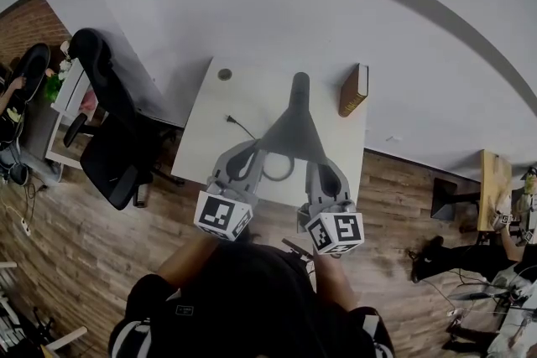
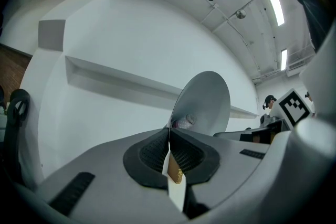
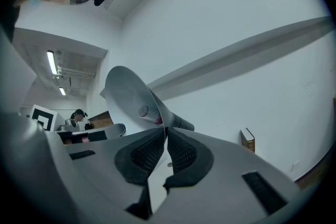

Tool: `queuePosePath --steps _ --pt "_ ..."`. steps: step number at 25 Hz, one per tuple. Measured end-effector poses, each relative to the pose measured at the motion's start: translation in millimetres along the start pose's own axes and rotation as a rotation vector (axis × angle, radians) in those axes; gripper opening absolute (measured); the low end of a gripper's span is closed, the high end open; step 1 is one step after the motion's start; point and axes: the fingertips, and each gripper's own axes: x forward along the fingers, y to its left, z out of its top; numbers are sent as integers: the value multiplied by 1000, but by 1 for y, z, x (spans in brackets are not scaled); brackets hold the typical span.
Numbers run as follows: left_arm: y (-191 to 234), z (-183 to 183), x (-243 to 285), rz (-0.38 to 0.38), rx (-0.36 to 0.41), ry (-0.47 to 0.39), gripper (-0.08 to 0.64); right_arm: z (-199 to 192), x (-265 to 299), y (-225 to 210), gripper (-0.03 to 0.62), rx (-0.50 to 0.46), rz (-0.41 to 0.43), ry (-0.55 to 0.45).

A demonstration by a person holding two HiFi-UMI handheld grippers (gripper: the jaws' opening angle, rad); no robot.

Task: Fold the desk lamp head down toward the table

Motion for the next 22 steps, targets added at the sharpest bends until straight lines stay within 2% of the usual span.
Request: queuePosePath --steps 7,22 --pt "3 -29 -5 19 -10 49 29 -28 0 -6 24 -13 -5 51" --pt "6 -67 -8 15 63 44 28 -63 1 -14 21 -92 -20 73"
